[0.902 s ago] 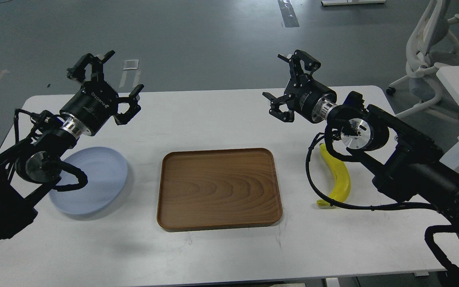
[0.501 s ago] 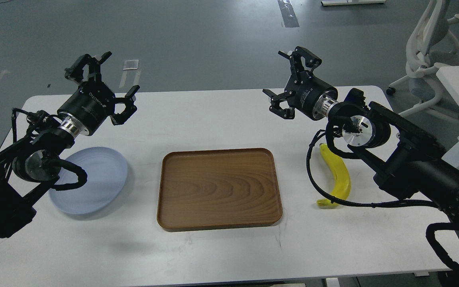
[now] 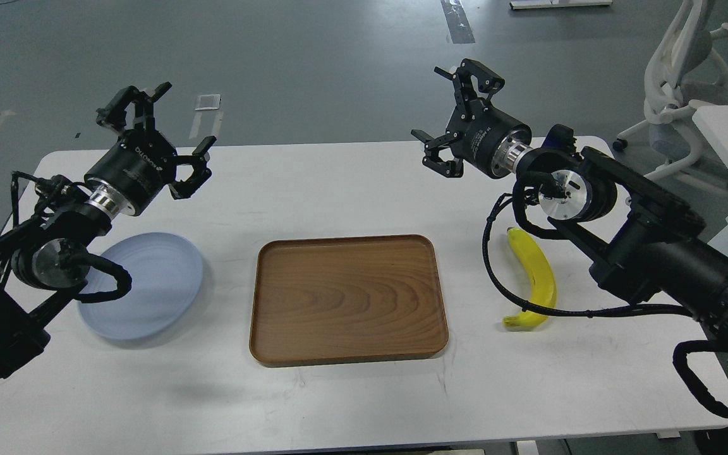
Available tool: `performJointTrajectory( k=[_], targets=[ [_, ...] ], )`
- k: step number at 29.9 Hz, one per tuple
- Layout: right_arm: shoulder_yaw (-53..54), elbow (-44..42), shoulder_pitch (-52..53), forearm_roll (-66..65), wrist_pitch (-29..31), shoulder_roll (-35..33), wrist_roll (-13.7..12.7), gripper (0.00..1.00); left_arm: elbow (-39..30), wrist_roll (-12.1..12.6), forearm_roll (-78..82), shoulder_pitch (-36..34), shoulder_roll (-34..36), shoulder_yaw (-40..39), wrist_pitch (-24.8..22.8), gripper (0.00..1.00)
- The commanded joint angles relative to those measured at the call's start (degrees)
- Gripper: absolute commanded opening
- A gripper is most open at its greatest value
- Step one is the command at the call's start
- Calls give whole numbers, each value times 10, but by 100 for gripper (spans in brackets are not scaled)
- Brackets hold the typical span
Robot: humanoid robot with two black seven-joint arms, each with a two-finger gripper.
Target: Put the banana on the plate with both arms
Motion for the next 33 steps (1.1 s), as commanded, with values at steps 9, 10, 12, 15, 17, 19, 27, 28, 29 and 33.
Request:
performJointTrajectory(
  k=[9, 10, 12, 15, 17, 19, 27, 28, 29, 33],
  targets=[
    [-16, -1, 8, 0, 0, 5, 0, 100, 0, 44, 0, 0, -1, 1, 3, 98],
    [-17, -1, 8, 0, 0, 5, -1, 100, 1, 44, 0, 0, -1, 0, 3, 98],
    [-17, -1, 8, 0, -1, 5, -1, 100, 0, 44, 0, 0, -2, 0, 3, 98],
    [-17, -1, 8, 0, -1, 5, 0, 100, 0, 44, 0, -1, -2, 0, 2, 98],
    [-17, -1, 8, 0, -1, 5, 0, 100, -1, 44, 1, -1, -2, 1, 1, 98],
    [-18, 0, 8, 0, -1, 5, 0, 100, -1, 44, 1, -1, -2, 1, 1, 98],
    [-18, -1, 8, 0, -1, 5, 0, 100, -3, 37, 5, 0, -2, 1, 1, 98],
    [-18, -1, 8, 0, -1, 5, 0, 100, -3, 30, 4, 0, -2, 1, 1, 98],
    [-18, -1, 8, 0, -1, 5, 0, 100, -3, 21, 5, 0, -3, 1, 1, 98],
    [-24, -1, 8, 0, -1, 5, 0, 100, -3, 13, 5, 0, -4, 1, 1, 98]
  ],
)
